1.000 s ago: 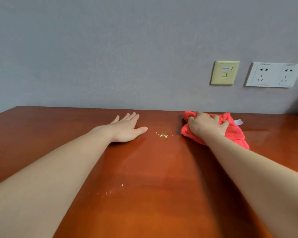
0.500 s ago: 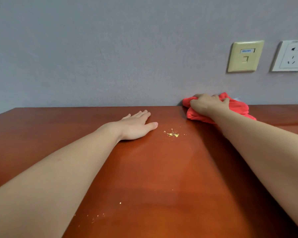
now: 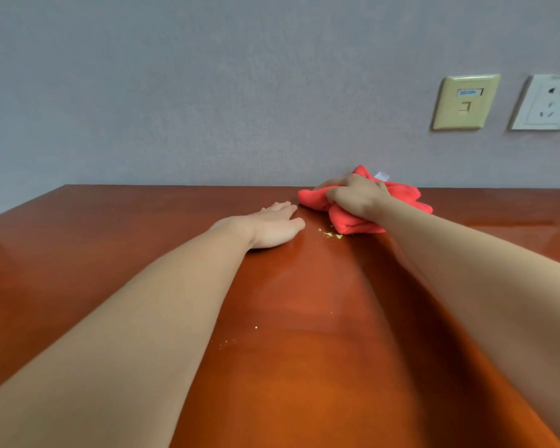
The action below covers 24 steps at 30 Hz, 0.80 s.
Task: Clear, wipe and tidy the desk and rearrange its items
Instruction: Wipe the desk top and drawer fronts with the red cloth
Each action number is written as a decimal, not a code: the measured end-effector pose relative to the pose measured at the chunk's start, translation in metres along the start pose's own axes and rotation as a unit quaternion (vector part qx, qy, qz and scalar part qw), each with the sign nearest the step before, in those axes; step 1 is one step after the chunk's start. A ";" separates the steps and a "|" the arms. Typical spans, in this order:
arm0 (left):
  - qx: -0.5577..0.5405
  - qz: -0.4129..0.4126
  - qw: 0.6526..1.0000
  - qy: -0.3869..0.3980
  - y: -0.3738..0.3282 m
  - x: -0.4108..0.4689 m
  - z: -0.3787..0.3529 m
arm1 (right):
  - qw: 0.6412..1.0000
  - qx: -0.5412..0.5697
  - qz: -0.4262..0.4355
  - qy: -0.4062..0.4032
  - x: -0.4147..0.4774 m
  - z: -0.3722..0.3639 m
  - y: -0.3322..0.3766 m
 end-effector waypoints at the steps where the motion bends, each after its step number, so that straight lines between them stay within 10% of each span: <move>1: -0.002 0.001 1.000 0.004 -0.001 -0.008 -0.001 | 1.000 0.017 0.006 0.004 -0.009 0.001 0.003; 24: 0.127 -0.013 0.991 0.030 0.013 -0.282 -0.025 | 0.998 0.016 0.041 0.039 -0.279 -0.009 0.111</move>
Point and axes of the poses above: each hand's wrist, its own x-axis towards the middle knuckle, its own z-axis out of the back of the hand, y = z × x, the point moved 3 cm from there along x, towards the middle knuckle, and after that the axes turned 3 degrees about z, right-handed, at the moved point
